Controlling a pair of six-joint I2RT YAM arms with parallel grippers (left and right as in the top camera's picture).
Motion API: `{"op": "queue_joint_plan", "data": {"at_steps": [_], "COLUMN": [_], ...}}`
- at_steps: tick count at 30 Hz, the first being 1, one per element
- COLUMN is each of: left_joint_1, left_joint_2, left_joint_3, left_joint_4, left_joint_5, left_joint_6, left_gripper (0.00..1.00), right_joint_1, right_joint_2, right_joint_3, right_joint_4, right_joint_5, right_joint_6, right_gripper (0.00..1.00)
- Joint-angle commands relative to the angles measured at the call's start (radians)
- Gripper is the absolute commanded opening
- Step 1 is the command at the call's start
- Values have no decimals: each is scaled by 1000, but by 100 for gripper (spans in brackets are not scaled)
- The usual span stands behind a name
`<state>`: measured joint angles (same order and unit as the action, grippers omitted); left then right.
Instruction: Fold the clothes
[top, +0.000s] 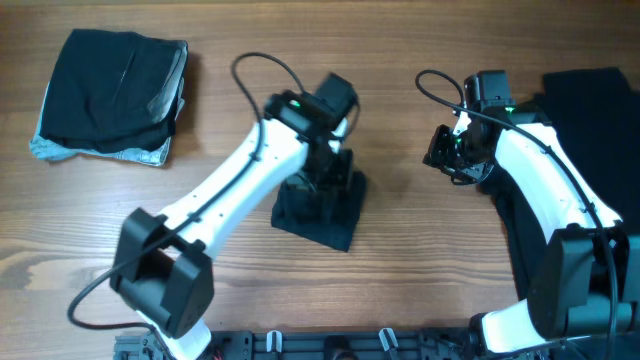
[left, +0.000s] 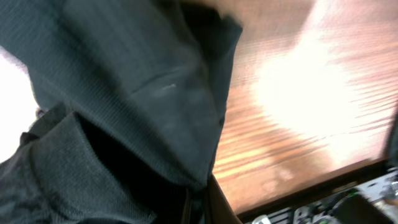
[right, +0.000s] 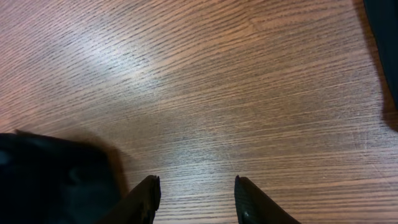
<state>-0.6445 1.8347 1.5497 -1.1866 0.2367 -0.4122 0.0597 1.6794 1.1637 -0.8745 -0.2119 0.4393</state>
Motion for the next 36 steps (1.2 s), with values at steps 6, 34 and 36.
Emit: {"op": "queue_joint_plan", "data": {"at_steps": [6,34,36], "left_joint_1": [-42,575,575], "left_joint_2": [16,-56,-56], "left_joint_3": [14,92,92], "left_joint_4": [-63,-99,-97], "left_joint_5": [-104,-63,-63], "left_joint_6": [-90,116,122], "left_gripper": [96,100,100], "right_joint_1": [-3,592,519], "right_joint_2": [-2,1,-18], "right_joint_3": [8,74,81], "right_joint_4": [4,190,105], "right_joint_5": [9,308,402], "right_joint_6": [-28,-56,-18], "right_gripper": [44,4,10]}}
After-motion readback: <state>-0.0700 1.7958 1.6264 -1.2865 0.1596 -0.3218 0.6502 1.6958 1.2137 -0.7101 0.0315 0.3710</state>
